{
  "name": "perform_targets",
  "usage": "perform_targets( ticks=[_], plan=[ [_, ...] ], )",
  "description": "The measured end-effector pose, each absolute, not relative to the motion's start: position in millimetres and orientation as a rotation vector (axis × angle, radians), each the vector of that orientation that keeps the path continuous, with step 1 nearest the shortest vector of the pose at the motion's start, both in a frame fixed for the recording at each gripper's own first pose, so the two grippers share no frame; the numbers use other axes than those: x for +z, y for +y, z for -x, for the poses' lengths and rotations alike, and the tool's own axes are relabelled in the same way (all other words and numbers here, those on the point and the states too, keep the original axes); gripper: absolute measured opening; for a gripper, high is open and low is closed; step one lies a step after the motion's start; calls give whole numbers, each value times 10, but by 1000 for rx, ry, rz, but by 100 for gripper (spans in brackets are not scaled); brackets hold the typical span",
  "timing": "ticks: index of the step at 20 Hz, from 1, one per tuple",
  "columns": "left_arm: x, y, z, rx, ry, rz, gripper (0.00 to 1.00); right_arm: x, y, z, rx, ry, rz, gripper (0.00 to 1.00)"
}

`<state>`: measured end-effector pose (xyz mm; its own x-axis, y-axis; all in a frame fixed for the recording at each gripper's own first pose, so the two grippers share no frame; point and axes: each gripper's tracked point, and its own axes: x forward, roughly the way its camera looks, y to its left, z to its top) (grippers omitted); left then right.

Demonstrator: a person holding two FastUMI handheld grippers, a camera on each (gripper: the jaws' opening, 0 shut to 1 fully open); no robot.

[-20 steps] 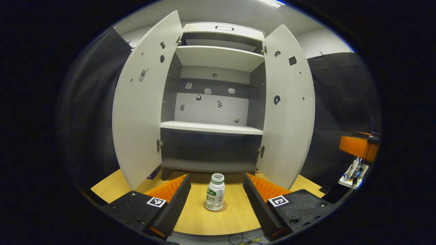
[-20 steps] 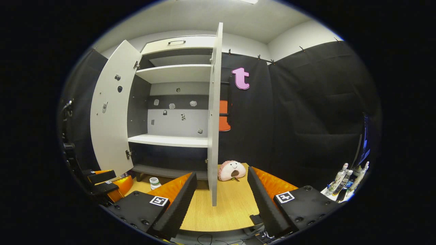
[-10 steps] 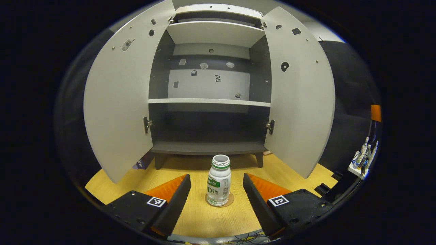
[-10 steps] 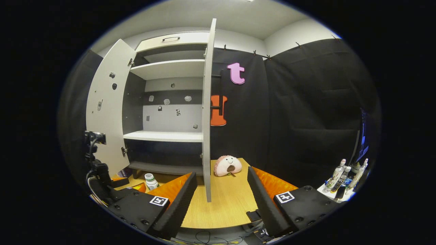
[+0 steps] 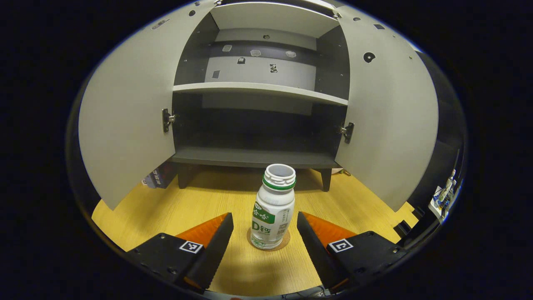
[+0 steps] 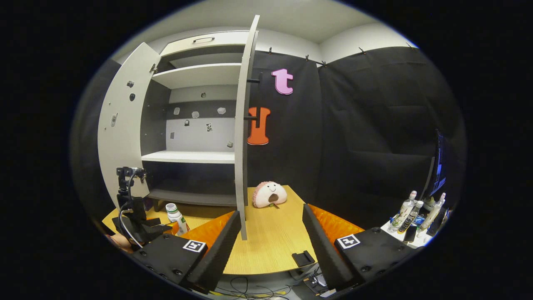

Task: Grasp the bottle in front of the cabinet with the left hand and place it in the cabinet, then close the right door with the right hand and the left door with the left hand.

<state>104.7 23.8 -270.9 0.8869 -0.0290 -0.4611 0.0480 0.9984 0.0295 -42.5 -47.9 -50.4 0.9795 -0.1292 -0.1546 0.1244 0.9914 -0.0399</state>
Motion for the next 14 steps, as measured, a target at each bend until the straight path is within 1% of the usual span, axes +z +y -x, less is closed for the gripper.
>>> perform_targets(
  ticks=[2,3,4,5,11,14],
  plan=[
    [-2780,250,-1101,-36,492,-33,94,-524,-498,422,-137,164,38,98],
    [-2815,250,-1125,-35,497,-32,94,-539,-513,421,-140,168,41,90],
    [-2842,246,-1148,-35,501,-31,94,-555,-519,409,-142,173,40,90],
    [-2877,243,-1180,-36,507,-28,94,-574,-517,395,-144,178,37,98],
    [-3069,241,-1280,-32,563,-40,95,-681,-591,372,-166,211,28,98],
    [-3054,225,-1324,-32,551,-39,95,-678,-616,355,-178,213,32,98]
  ],
)
